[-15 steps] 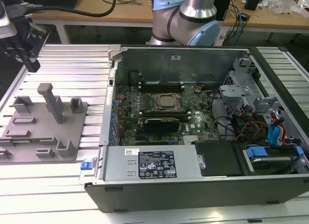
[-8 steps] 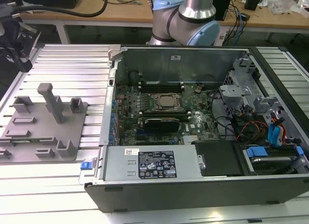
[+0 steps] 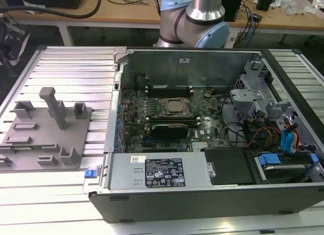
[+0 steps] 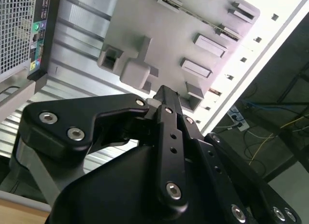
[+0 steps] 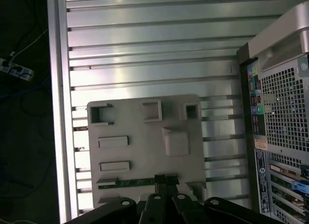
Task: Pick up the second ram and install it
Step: 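Reach for the second ram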
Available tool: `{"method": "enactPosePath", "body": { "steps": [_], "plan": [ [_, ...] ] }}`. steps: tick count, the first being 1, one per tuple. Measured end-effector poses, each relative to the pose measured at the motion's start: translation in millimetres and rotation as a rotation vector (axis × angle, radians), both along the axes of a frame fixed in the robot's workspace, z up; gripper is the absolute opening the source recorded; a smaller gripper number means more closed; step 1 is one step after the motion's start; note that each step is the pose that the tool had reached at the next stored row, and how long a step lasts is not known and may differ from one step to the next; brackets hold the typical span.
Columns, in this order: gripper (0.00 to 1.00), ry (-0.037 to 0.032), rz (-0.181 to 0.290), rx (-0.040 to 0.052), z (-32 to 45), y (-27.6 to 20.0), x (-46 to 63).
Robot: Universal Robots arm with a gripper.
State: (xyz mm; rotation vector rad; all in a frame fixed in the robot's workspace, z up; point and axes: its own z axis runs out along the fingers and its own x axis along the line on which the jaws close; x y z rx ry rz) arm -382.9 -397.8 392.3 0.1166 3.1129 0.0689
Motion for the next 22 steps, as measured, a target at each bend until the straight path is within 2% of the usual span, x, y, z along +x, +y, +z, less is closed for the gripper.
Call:
{"method": "enactPosePath", "body": {
  "steps": [4,11,19,22],
  "plan": [
    [0.08,0.0,0.0,0.0,-3.6,-1.6,-16.7],
    [0.08,0.0001,0.0,0.0,-9.5,-9.3,-25.3],
    [0.08,0.0014,0.0,0.0001,-18.9,-21.3,-33.6],
    [0.08,0.0015,0.0,0.0,-19.1,-21.4,-33.9]
  ]
}}
